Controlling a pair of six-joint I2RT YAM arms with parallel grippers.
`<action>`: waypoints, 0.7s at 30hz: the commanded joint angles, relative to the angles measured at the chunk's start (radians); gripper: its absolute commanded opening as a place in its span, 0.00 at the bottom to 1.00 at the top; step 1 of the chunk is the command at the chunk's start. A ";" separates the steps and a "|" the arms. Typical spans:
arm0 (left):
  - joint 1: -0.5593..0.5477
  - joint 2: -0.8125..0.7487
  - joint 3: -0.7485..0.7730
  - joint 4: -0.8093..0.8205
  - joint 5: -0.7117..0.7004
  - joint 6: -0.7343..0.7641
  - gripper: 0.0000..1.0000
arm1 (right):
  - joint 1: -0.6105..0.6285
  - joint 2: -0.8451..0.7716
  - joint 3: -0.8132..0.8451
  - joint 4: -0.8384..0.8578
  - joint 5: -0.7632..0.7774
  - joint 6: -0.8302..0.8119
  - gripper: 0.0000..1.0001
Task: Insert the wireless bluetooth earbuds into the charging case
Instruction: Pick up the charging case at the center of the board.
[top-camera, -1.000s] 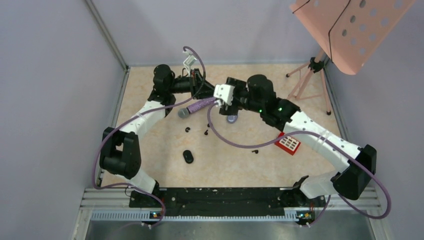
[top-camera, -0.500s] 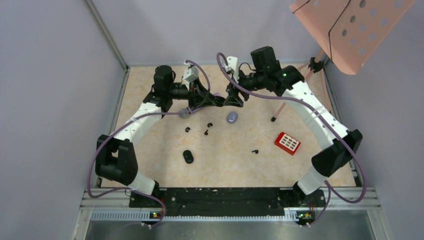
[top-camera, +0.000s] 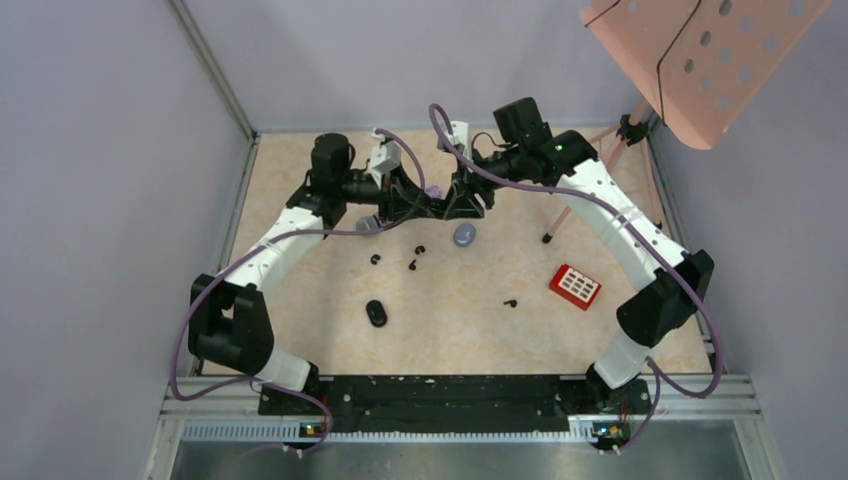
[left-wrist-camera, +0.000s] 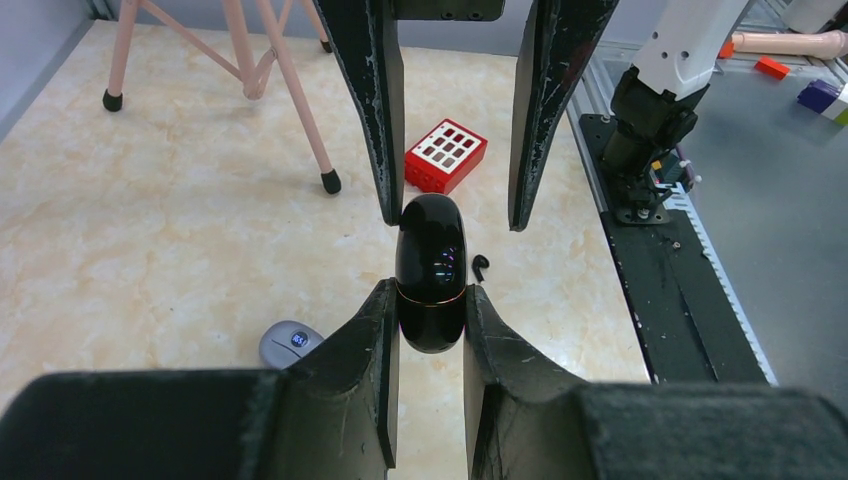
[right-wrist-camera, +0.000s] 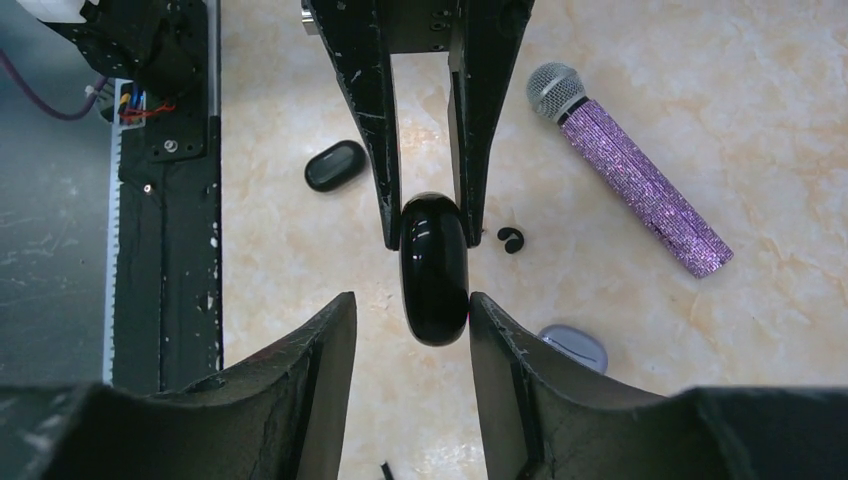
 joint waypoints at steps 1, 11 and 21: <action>-0.010 -0.036 0.038 0.044 0.003 0.001 0.00 | 0.001 0.008 0.043 0.018 -0.051 -0.009 0.44; -0.010 -0.037 -0.002 0.233 -0.041 -0.161 0.02 | 0.003 0.019 0.047 0.017 -0.046 -0.015 0.19; -0.009 -0.043 -0.046 0.199 -0.093 -0.199 0.61 | 0.002 0.000 0.060 0.017 0.031 -0.042 0.10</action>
